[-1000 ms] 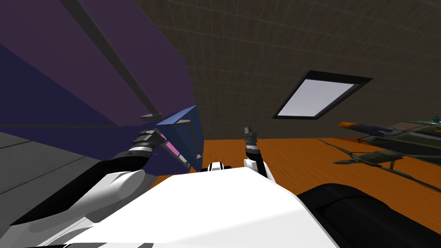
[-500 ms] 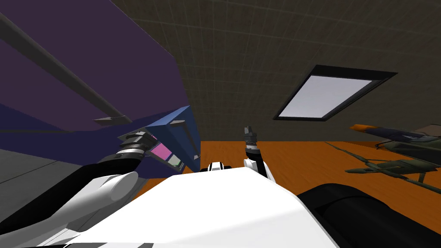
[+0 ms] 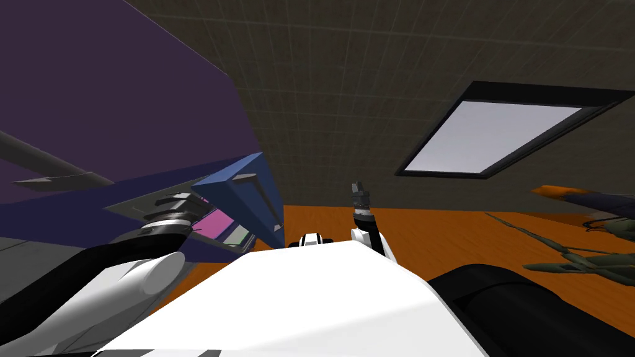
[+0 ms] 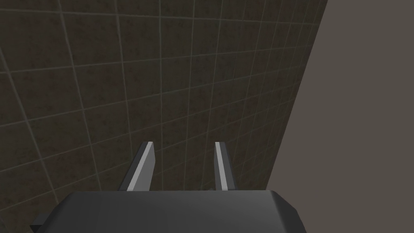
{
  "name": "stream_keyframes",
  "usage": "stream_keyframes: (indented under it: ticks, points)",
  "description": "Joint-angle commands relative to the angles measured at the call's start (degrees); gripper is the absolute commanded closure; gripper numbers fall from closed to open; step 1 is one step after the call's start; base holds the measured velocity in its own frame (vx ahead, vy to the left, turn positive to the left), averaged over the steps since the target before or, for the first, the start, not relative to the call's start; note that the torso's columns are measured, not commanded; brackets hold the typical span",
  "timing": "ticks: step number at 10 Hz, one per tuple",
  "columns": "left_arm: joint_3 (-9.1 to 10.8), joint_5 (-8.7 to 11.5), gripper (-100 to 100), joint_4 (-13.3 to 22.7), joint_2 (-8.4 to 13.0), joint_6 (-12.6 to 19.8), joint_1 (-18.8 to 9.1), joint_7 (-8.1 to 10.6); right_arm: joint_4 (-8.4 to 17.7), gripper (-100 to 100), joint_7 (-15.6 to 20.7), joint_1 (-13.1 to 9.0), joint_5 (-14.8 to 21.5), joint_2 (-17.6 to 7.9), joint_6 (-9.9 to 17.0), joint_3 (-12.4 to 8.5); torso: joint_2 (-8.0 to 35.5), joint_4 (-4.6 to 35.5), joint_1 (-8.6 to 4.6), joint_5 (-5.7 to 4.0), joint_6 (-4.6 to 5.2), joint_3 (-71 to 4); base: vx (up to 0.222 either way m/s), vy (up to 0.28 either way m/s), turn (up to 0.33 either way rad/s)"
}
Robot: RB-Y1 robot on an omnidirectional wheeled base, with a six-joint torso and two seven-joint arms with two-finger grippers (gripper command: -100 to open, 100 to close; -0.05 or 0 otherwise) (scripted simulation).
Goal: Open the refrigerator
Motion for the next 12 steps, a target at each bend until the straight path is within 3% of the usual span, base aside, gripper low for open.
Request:
stream_keyframes:
  ticks: [1, 2, 5, 10, 12]
  points:
    - [0.44, -0.22, 100, 0.17, -0.31, -0.14, -0.02, 0.07, 0.00, 0, 0.00, -0.01, 0.00, -0.01, 0.00, 0.00, 0.25, 0.04, 0.18, 0.08, 0.01, 0.17, 0.028, -0.114, 0.003]
    - [0.47, -0.36, -100, 1.96, -0.45, -0.32, -0.19, 0.07, 0.00, 0, 0.00, -0.02, 0.00, -0.02, 0.00, -0.02, 0.47, 0.11, 0.63, 0.22, -0.08, 0.33, 0.023, -0.049, 0.003]
    - [1.51, -0.89, -100, 4.52, -0.96, -0.92, -0.92, 0.34, 0.01, 0, 0.00, -0.02, 0.00, -0.03, 0.01, -0.03, 0.21, 0.03, -0.01, 0.07, -0.13, 0.19, 0.068, -0.084, 0.013]
    - [5.54, -0.91, -100, 4.65, -1.44, -0.55, -0.93, 1.40, 0.00, 0, 0.00, -0.01, 0.00, -0.01, 0.00, -0.01, 0.23, 0.03, -0.03, 0.08, -0.13, 0.20, 0.138, -0.203, 0.023]
    - [7.27, -0.65, -100, 2.88, -1.44, -0.04, -0.55, 1.86, 0.00, 0, 0.00, -0.01, 0.00, -0.02, 0.00, -0.02, 0.28, 0.04, 0.16, 0.12, -0.13, 0.23, 0.129, -0.169, 0.018]
